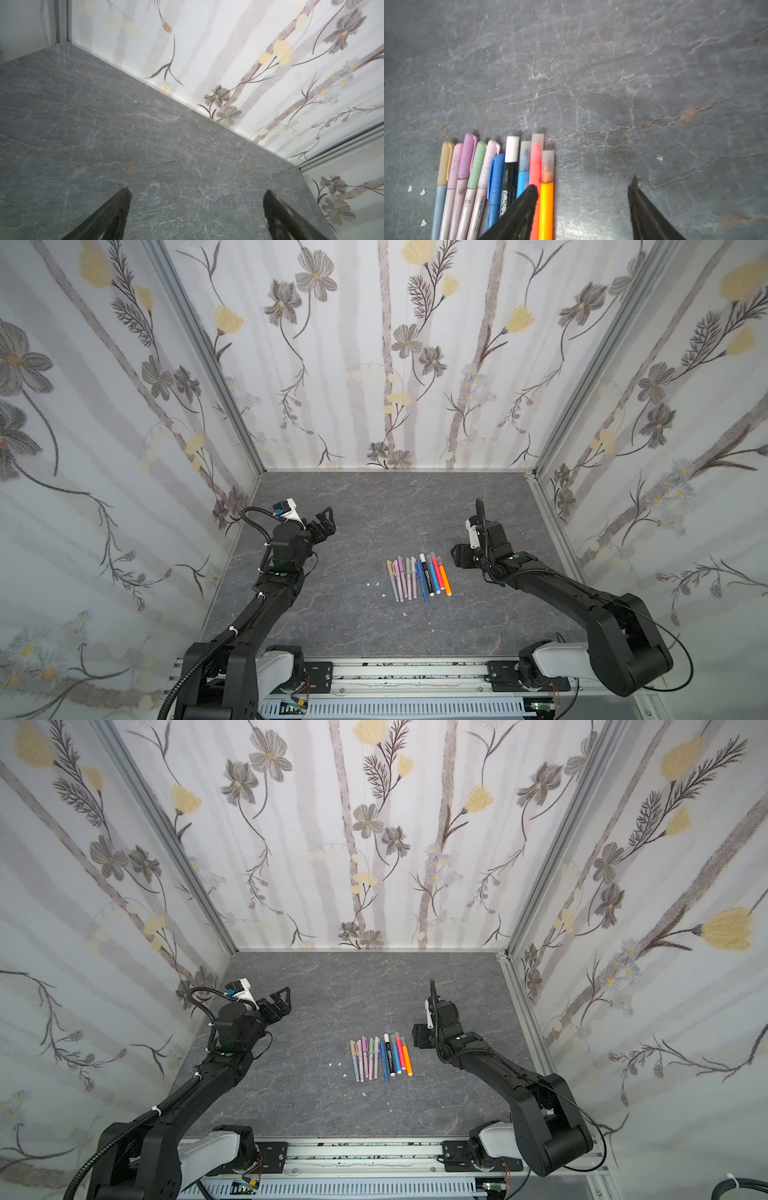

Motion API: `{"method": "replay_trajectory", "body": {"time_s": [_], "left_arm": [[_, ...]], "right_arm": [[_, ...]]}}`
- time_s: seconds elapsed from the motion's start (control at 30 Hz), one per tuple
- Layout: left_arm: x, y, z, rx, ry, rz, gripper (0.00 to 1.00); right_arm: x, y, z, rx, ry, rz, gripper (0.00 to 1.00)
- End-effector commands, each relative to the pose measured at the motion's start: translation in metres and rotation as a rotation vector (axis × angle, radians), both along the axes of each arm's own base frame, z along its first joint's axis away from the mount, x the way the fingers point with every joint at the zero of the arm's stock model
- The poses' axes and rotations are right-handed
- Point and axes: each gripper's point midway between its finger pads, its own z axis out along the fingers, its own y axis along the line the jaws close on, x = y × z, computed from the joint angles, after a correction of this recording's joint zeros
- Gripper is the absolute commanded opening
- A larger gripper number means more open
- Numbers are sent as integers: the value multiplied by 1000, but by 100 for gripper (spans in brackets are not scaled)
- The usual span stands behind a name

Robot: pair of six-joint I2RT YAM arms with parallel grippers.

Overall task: Open the pen caps
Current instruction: 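Lower the right gripper onto the orange marker while the left arm rises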

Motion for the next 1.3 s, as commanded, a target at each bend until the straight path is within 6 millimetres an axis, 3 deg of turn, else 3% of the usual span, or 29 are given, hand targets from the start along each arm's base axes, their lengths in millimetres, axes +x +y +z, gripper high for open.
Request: {"method": "replay_trajectory", "body": {"time_s": [0.0,0.13,0.4,0.83,1.27], "left_arm": [[3,-3,-7,-30,37,-9,100],[6,-4,-21,-32,92,-5,99],[8,-4,-26,-39,110,-3,99],[10,-5,-32,-33,128,-14,99],[10,-6,-33,-32,134,-19,99]], "right_arm": [[-7,14,-10,12,62,19,65],[-10,25,-18,-11,93,37,59],[-18,30,-31,-44,130,41,42],[-29,40,-45,-53,165,61,37],[-42,35,-62,-95,202,54,31]]}}
